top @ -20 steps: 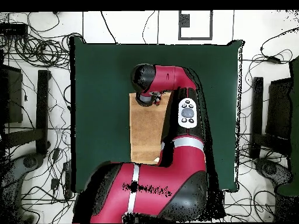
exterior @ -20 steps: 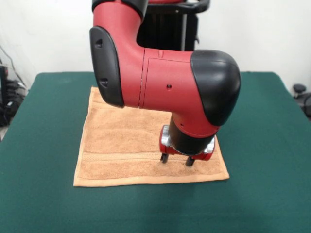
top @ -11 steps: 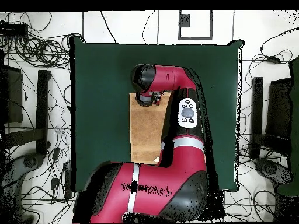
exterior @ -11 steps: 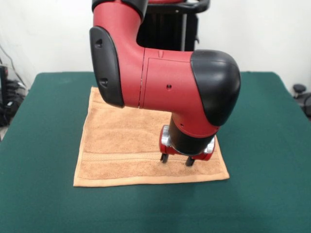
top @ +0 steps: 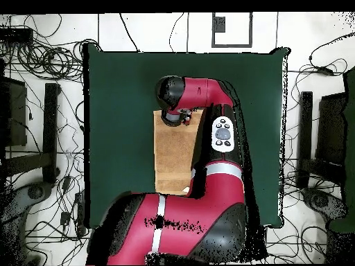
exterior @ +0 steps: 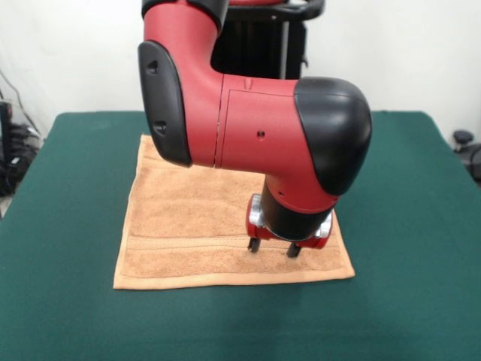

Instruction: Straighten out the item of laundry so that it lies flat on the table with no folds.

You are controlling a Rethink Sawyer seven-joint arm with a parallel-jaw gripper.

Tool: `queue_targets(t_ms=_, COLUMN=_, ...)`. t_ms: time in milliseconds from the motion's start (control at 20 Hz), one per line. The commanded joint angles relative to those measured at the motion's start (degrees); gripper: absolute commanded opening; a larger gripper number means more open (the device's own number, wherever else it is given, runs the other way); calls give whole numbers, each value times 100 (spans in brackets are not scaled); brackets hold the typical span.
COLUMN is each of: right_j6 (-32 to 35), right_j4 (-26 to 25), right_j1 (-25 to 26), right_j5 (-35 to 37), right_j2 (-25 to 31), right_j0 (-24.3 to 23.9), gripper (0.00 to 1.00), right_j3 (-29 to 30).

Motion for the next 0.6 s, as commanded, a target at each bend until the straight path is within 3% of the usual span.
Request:
queue_targets(t_ms=50, right_j6=1397, right_j4=135, right_j1=165, right_j5=-1572, right_j2=228, right_j0=-28, gripper=100, right_j3=-108)
queue_targets(t_ms=600, right_j6=1281, right_j4=165, right_j1=105, right_j5=-1588, right_j2=256, right_j0=-94, gripper=100, right_j3=-58)
